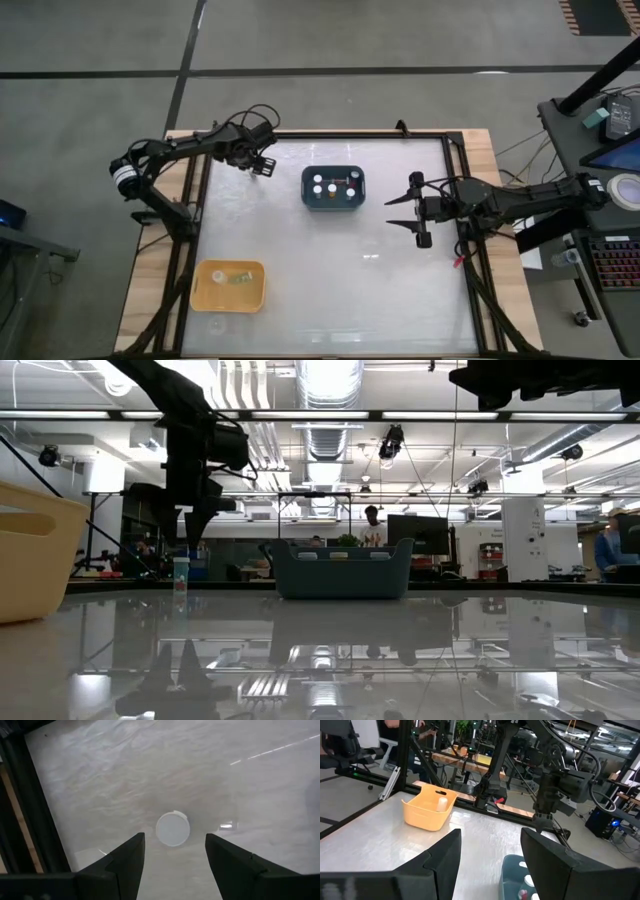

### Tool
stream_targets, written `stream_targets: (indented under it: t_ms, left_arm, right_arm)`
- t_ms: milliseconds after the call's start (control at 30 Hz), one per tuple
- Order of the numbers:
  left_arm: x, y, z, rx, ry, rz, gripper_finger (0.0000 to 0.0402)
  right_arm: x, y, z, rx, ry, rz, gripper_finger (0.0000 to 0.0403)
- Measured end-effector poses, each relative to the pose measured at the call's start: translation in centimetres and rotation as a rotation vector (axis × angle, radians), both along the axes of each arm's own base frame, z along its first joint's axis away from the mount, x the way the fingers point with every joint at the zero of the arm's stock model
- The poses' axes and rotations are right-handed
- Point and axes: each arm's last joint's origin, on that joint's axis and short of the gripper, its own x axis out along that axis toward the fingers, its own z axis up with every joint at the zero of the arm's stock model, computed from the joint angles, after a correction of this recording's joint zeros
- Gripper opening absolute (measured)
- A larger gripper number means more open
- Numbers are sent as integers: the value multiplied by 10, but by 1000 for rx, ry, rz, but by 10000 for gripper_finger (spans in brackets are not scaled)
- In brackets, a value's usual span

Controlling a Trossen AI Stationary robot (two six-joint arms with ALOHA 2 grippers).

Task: Pick and place medicine bottles into bin by pill shape (circle, oval)
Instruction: Put the green capsule bottle into the blue bin

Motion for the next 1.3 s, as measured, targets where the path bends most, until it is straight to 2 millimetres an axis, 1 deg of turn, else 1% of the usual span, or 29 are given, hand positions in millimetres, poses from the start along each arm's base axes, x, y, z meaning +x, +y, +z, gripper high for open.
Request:
stream_targets:
  t_ms: [633,933,1300]
  left_arm:
    - [-1,3,-3,4,-16,6,193]
    - [-4,2,-18,10,-23,7,193]
    - [-2,3,-19,23,-41,8,193]
  right_arm:
    - [0,0,0,-7,3,-2,199]
    - [0,0,0,-7,3,-2,199]
    - [0,0,0,-10,3,-2,199]
